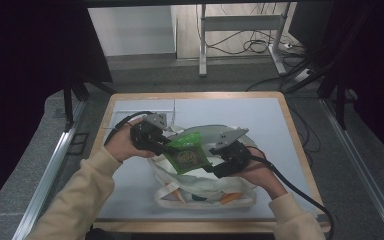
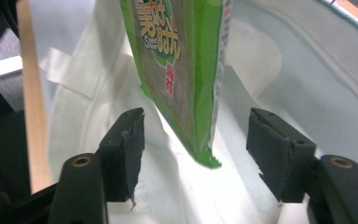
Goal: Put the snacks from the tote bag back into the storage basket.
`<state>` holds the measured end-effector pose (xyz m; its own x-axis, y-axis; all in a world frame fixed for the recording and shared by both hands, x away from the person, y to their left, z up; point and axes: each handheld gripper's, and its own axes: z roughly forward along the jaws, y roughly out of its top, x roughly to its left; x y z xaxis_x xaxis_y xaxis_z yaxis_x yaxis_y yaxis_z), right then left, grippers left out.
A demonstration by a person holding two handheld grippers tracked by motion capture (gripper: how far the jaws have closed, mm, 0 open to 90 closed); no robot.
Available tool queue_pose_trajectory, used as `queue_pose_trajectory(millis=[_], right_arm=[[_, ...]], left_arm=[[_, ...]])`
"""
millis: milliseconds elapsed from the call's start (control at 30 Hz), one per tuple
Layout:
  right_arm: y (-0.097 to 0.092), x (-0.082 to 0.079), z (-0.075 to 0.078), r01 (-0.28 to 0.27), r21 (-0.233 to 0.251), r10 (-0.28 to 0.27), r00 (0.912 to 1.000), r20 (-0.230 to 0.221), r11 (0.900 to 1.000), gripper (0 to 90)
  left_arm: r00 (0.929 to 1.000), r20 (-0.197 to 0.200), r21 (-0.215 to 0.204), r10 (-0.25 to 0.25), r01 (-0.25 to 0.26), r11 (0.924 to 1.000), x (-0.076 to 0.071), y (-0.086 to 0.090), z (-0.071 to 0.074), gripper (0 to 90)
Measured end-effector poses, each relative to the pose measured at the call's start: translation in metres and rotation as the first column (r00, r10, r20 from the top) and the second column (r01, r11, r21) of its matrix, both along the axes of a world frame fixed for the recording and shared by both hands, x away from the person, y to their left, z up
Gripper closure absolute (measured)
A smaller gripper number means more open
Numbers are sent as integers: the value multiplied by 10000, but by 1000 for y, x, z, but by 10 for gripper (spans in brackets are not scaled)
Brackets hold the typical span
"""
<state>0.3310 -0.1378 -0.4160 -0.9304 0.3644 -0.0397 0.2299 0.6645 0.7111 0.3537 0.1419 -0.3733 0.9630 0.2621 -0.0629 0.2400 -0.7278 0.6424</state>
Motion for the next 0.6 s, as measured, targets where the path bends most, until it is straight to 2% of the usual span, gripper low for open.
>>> queue_pose_trajectory(millis=[67, 133, 367, 533, 600], right_arm=[[-4, -5, 2, 167, 269, -172, 9997, 186, 9995, 334], [-9, -8, 2, 514, 464, -519, 9986, 91, 9976, 329], [-20, -23, -1, 1065, 1072, -1053, 9943, -175, 9885, 323], [-22, -36, 0, 1448, 1188, -1445, 9894, -118, 9823, 317], [-22, -41, 0, 1420, 1281, -1424, 9898, -64, 9815, 314]], left_arm=[[10000, 28, 8, 33, -33, 10000, 0, 2, 2, 744], [9999, 84, 7, 81, -81, 10000, 0, 4, 4, 743], [9998, 135, -95, 129, -128, 9999, -2, 11, 10, 745], [9999, 83, -323, 90, -87, 9994, -1, 17, 15, 745], [9999, 74, -371, 139, -136, 9992, 0, 20, 17, 745]])
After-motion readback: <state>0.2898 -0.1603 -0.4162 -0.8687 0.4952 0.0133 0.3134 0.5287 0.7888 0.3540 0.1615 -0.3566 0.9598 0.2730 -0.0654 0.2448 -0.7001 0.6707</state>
